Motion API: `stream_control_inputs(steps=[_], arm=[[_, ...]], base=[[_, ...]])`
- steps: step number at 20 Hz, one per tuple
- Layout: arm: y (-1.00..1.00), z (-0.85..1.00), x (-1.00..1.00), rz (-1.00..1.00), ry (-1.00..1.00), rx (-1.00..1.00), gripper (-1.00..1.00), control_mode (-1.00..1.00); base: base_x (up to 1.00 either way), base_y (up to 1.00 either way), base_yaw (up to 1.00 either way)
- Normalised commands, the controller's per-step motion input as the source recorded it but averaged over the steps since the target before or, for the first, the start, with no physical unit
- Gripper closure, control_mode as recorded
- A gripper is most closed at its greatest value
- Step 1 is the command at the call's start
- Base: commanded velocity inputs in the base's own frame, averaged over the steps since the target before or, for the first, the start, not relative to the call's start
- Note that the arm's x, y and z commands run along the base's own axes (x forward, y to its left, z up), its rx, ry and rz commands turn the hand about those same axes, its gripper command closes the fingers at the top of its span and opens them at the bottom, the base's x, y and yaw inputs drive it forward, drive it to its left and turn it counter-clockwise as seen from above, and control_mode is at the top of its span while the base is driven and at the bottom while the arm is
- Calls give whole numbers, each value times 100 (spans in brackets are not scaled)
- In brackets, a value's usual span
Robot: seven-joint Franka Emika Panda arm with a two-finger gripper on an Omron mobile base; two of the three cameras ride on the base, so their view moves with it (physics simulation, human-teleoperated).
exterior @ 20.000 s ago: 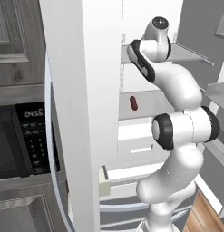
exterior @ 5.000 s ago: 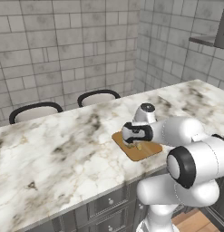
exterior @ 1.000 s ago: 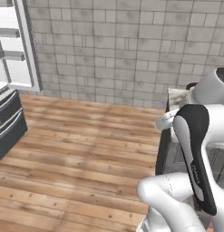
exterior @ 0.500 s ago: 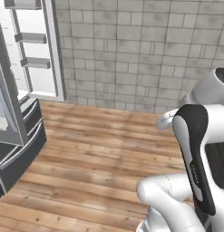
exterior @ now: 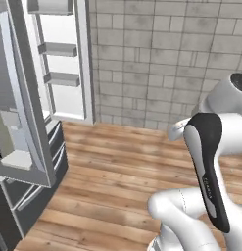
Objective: Retrieve the sausage and cheese from the fridge and place them on the cutting board on the counter.
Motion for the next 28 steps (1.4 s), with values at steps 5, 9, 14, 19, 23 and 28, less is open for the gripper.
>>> stream_control_inputs(steps=[5,9,14,19,23,28], arm=[[0,0,0,0,0,0,-100,100],[0,0,0,0,0,0,-100,100],[0,0,0,0,0,0,-100,100],[0,0,0,0,0,0,-100,100],[0,0,0,0,0,0,-100,100],[0,0,0,0,0,0,-100,100]], base=[[100,0,47],[100,-9,66],[100,-41,72],[87,-81,62],[49,-75,50],[26,-1,35]])
